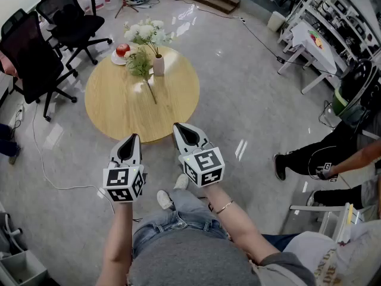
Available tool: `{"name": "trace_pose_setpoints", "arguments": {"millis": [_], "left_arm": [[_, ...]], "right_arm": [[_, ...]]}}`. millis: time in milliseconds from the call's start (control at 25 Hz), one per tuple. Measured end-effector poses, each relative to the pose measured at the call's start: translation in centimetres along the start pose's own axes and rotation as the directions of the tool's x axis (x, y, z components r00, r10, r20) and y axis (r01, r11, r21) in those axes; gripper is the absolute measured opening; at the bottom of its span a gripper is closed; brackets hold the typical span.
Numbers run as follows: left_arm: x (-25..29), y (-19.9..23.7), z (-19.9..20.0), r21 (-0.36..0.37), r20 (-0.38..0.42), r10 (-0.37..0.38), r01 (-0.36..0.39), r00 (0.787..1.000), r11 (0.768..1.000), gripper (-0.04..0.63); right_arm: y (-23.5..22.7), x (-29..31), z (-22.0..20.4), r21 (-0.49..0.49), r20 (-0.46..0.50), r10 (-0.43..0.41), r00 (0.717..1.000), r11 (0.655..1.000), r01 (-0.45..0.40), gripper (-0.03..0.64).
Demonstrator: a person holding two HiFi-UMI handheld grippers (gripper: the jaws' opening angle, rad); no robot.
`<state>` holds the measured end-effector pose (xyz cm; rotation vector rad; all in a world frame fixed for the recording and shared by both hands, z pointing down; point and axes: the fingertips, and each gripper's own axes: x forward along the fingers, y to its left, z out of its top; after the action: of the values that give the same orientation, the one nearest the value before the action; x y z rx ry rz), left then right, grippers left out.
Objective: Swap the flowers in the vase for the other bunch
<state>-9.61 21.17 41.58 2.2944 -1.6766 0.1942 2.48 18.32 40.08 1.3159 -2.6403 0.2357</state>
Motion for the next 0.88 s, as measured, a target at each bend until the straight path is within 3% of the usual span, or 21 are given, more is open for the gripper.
{"name": "trace_pose_setpoints", "arguments": {"millis": [480, 880], "left_arm": [[0.2, -0.7, 0.5, 0.013, 0.008, -0.035, 0.035, 0.999, 0.999, 0.018], [2.6, 0.0, 1.2, 0.020, 0.006, -0.057, 0.057, 0.998, 0.998, 0.018]], "right_arm": [[0.4, -0.1, 0.2, 0.003, 0.029, 0.009, 1.000, 1.000, -0.009, 0.011], [-2.2, 1.3, -0.3, 0.017, -0.007, -0.052, 0.999, 0.998, 0.053, 0.011]]}}
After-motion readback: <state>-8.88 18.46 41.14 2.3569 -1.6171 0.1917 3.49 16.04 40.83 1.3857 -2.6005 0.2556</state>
